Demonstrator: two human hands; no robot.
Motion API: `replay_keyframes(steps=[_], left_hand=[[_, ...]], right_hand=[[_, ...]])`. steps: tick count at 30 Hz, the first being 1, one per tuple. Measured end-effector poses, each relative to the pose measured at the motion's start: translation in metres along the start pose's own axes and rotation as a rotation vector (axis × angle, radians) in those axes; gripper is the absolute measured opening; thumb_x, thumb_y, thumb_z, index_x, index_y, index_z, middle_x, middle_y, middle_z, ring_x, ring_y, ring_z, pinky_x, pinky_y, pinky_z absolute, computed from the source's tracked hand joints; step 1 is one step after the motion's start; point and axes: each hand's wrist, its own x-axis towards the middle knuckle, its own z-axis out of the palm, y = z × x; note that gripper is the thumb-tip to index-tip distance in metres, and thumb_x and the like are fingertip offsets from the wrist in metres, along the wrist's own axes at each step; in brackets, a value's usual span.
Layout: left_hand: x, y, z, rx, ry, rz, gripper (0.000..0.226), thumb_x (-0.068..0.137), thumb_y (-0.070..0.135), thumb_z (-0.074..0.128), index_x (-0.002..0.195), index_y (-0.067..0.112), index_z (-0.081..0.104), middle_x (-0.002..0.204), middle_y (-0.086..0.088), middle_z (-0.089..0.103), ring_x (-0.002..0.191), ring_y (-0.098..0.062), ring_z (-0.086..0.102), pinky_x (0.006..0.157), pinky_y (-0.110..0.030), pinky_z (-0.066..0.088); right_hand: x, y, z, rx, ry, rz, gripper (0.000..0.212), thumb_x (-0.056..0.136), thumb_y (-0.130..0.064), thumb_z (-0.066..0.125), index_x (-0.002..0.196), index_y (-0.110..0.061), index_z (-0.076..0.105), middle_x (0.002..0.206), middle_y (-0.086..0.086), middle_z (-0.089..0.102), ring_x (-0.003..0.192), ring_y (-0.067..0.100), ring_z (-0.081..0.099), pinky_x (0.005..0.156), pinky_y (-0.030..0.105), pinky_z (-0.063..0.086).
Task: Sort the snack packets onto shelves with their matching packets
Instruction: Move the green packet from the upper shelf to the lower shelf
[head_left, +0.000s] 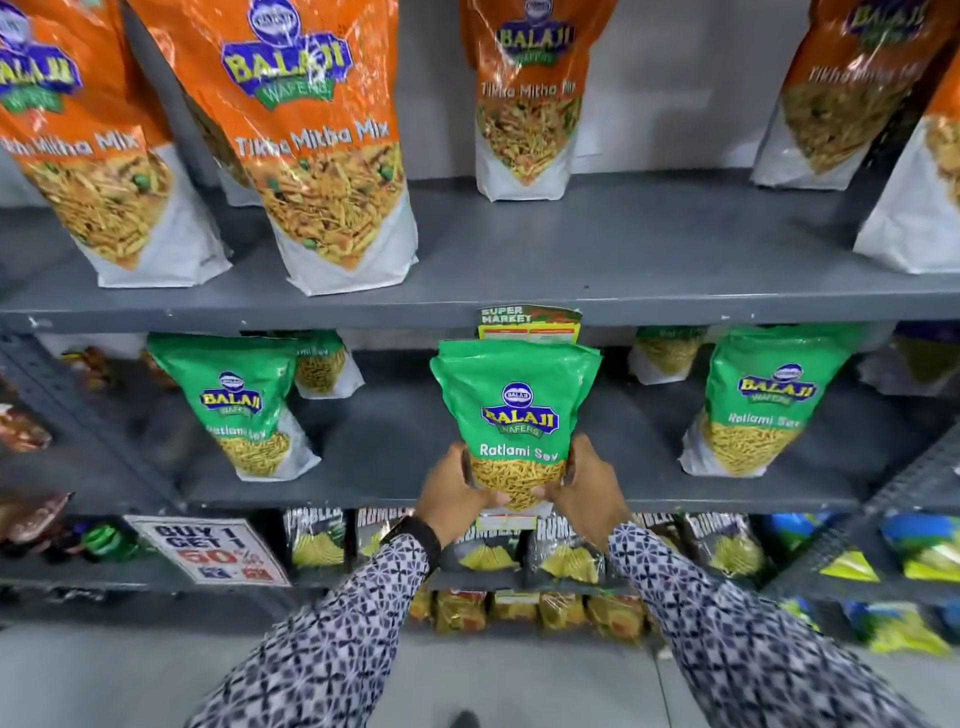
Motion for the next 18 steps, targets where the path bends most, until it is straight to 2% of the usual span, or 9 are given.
replay_keyframes(steps=[1, 4, 6, 7, 9, 11, 12, 15, 18], left_hand=[[0.009, 0.001, 0.000, 0.016, 0.002, -0.005, 0.067, 0.069, 0.013, 0.096, 0.120, 0.028, 0.055, 0.105, 0.019, 0.070, 0.097, -0.006, 0.069, 0.065, -0.003, 0.048], [0.035, -0.001, -0.001, 0.028, -0.003, -0.007, 0.072, 0.069, 0.010, 0.095, 0.127, 0.025, 0.055, 0.109, 0.016, 0.071, 0.097, -0.002, 0.067, 0.064, -0.003, 0.046], [0.049, -0.006, -0.001, 0.041, -0.001, -0.006, 0.073, 0.068, 0.012, 0.096, 0.123, 0.032, 0.053, 0.104, 0.025, 0.067, 0.093, 0.009, 0.061, 0.062, 0.002, 0.045], [0.056, -0.009, -0.001, 0.048, 0.000, -0.007, 0.073, 0.068, 0.012, 0.096, 0.122, 0.035, 0.051, 0.104, 0.026, 0.066, 0.093, 0.009, 0.061, 0.063, 0.001, 0.046], [0.068, -0.016, 0.002, 0.051, 0.003, -0.009, 0.073, 0.069, 0.009, 0.095, 0.123, 0.032, 0.052, 0.112, 0.015, 0.072, 0.101, -0.006, 0.070, 0.077, -0.012, 0.055], [0.076, -0.023, 0.004, 0.036, 0.001, -0.007, 0.076, 0.070, 0.004, 0.093, 0.130, 0.027, 0.052, 0.122, 0.005, 0.074, 0.112, -0.019, 0.072, 0.093, -0.036, 0.060], [0.078, -0.027, 0.005, 0.034, -0.002, -0.005, 0.077, 0.070, 0.004, 0.093, 0.130, 0.029, 0.051, 0.122, 0.006, 0.074, 0.113, -0.020, 0.071, 0.094, -0.039, 0.060], [0.082, -0.031, 0.003, 0.026, -0.011, -0.004, 0.077, 0.071, 0.006, 0.093, 0.124, 0.039, 0.049, 0.113, 0.021, 0.070, 0.109, -0.014, 0.070, 0.082, -0.023, 0.055], [0.083, -0.032, 0.002, 0.015, -0.022, -0.005, 0.076, 0.071, 0.007, 0.093, 0.120, 0.044, 0.048, 0.112, 0.024, 0.068, 0.111, -0.014, 0.070, 0.086, -0.026, 0.055]], right_hand=[[0.009, 0.000, 0.002, -0.009, 0.008, 0.008, 0.057, 0.075, -0.012, 0.091, 0.116, -0.013, 0.051, 0.105, 0.001, 0.073, 0.095, 0.024, 0.069, 0.086, 0.041, 0.059], [0.035, 0.002, 0.005, -0.035, 0.019, 0.011, 0.057, 0.073, -0.009, 0.090, 0.117, -0.012, 0.052, 0.103, 0.002, 0.072, 0.094, 0.024, 0.069, 0.080, 0.034, 0.056], [0.048, 0.005, 0.009, -0.050, 0.040, 0.019, 0.053, 0.073, -0.009, 0.087, 0.110, -0.014, 0.050, 0.102, 0.003, 0.074, 0.091, 0.021, 0.067, 0.076, 0.033, 0.054], [0.054, 0.006, 0.010, -0.060, 0.048, 0.029, 0.053, 0.073, -0.009, 0.087, 0.107, -0.016, 0.047, 0.097, 0.000, 0.072, 0.088, 0.020, 0.065, 0.073, 0.032, 0.051], [0.062, 0.010, 0.013, -0.062, 0.033, 0.055, 0.056, 0.072, -0.006, 0.088, 0.109, -0.016, 0.047, 0.088, -0.006, 0.066, 0.087, 0.021, 0.065, 0.073, 0.029, 0.047], [0.068, 0.014, 0.017, -0.057, 0.001, 0.070, 0.062, 0.072, -0.002, 0.088, 0.120, -0.010, 0.050, 0.092, -0.004, 0.066, 0.091, 0.025, 0.068, 0.078, 0.030, 0.049], [0.069, 0.016, 0.018, -0.059, -0.004, 0.071, 0.064, 0.073, -0.003, 0.088, 0.123, -0.010, 0.049, 0.094, -0.004, 0.066, 0.090, 0.025, 0.068, 0.079, 0.031, 0.050], [0.071, 0.017, 0.021, -0.069, 0.014, 0.050, 0.065, 0.073, -0.006, 0.088, 0.125, -0.010, 0.049, 0.095, -0.005, 0.067, 0.087, 0.022, 0.066, 0.078, 0.031, 0.050], [0.072, 0.016, 0.020, -0.071, 0.017, 0.043, 0.065, 0.074, -0.007, 0.088, 0.126, -0.011, 0.050, 0.096, -0.004, 0.068, 0.091, 0.025, 0.070, 0.081, 0.035, 0.056]])
